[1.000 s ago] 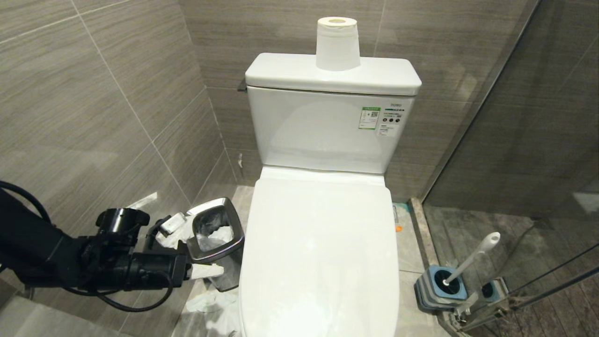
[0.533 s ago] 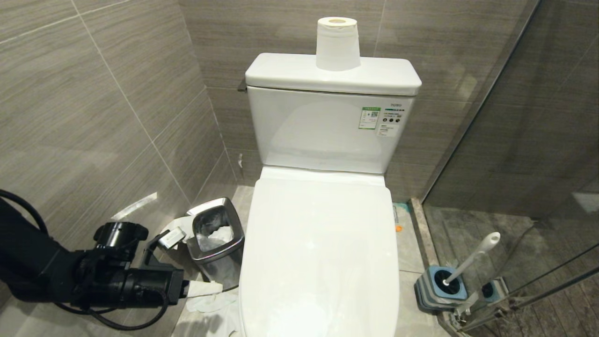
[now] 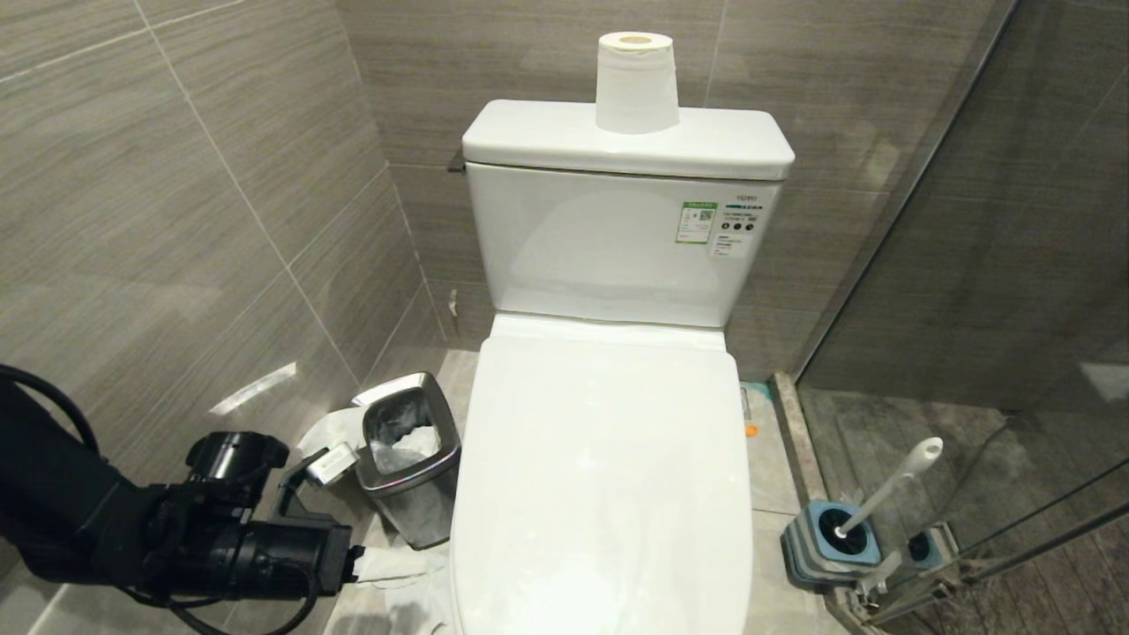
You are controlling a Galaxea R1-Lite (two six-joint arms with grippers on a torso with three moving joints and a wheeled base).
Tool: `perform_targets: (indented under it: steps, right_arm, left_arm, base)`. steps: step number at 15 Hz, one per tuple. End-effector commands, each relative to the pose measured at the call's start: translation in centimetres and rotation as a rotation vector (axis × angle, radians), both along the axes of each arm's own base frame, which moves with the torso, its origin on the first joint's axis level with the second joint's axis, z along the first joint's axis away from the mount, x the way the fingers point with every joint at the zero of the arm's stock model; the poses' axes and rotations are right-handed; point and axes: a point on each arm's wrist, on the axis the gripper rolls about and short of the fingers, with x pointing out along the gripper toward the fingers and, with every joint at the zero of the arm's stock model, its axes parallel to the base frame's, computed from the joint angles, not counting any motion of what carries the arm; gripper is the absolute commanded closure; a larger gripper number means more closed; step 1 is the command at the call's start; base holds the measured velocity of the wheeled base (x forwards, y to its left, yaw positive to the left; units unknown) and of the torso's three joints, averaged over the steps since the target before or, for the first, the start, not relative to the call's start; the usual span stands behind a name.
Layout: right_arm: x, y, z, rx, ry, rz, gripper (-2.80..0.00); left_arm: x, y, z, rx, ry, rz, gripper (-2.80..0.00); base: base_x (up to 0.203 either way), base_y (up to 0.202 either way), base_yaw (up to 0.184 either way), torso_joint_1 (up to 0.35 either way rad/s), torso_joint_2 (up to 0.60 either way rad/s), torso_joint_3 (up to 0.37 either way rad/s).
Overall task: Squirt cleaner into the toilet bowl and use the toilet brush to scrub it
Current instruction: Use the left hand to lift the toilet lid slightly
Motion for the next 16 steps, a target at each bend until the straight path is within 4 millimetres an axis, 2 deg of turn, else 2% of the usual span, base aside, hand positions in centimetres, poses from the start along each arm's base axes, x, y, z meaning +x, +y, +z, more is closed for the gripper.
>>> perform_targets:
  steps: [1,11,16]
  right_arm:
    - [0.0,0.0,0.0,0.0,0.001,0.0,0.0]
    - [0.0,0.0,0.0,0.0,0.001,0.0,0.0]
    - [0.0,0.0,0.0,0.0,0.001,0.0,0.0]
  left_arm:
    - [-0.2,-0.2,-0.2,-0.025,0.015,-0.018,-2.8]
    - [-0.1,-0.5,-0.5,-0.025,0.023,-0.024,-2.8]
    - [-0.2,0.2,-1.8,-0.054,0.086,-0.005,-2.8]
  base:
    - [0.0,0.0,0.0,0.0,0.0,0.0]
    - [0.0,0.0,0.0,0.0,0.0,0.0]
    - [0.0,0.0,0.0,0.0,0.0,0.0]
